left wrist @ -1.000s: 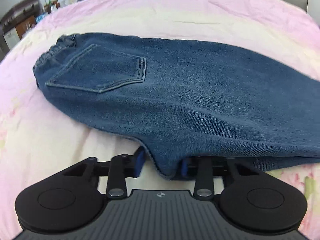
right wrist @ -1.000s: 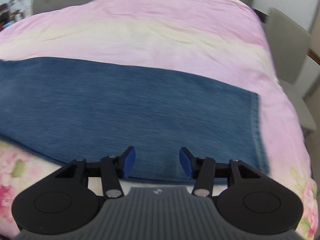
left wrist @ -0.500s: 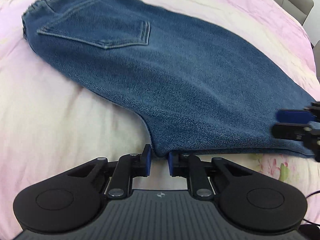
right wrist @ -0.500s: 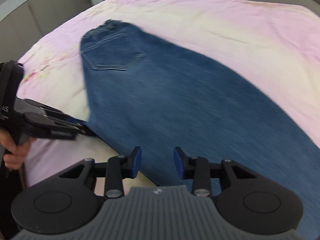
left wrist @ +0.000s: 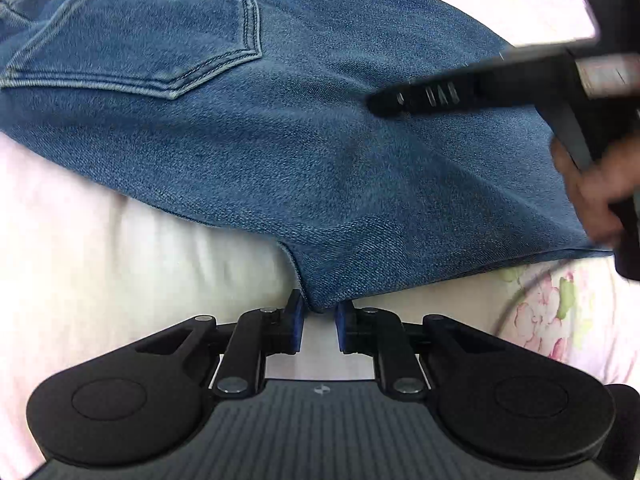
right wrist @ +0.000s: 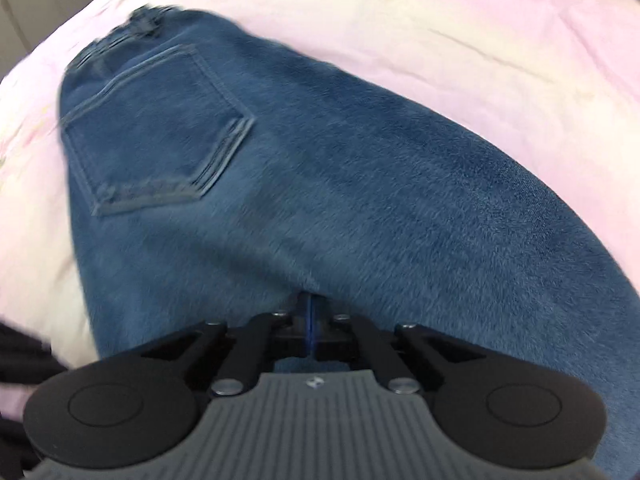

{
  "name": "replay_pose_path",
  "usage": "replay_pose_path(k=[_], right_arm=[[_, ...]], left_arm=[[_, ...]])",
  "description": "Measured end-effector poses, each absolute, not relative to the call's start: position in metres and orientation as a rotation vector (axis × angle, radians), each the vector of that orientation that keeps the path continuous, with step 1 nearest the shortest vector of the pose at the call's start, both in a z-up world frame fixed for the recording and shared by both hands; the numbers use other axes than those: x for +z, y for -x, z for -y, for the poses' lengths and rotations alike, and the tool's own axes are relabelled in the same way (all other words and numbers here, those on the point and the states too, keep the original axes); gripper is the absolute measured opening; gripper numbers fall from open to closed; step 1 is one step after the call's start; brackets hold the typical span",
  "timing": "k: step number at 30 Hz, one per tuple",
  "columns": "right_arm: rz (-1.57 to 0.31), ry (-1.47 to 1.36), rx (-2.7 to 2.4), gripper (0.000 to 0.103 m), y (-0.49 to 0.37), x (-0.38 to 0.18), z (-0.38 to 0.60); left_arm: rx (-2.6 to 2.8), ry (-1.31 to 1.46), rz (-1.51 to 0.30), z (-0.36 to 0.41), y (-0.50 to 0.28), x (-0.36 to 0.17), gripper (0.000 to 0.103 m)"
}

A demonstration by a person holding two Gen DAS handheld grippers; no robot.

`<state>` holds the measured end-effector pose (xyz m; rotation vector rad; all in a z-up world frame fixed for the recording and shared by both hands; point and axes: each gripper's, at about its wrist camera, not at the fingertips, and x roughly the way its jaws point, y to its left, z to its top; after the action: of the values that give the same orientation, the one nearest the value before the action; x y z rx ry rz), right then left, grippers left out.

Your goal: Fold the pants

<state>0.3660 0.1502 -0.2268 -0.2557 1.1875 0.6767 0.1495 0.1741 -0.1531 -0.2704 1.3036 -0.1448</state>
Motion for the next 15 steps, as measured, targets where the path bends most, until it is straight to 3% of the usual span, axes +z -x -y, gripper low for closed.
replay_pose_path(k=[8,12,15], right_arm=[[-1.146,0.229,0.605,0.0,-0.412,-0.229,-0.165],[-1.12,0.214,0.585,0.0,-0.424,-0.23,-0.169],[-1.054,0.201,0.494,0.0,-0.434,-0.219,-0.164]], left_arm=[[-0.174,0.282,-1.297,-0.182,-0.146,-0.154,0.02],[-0.152,0.273,-1.305,-0.187,-0.142,-0.159,0.009],[-0.169,0.32,-1.311,-0.197,-0.141,-0.158,0.008]])
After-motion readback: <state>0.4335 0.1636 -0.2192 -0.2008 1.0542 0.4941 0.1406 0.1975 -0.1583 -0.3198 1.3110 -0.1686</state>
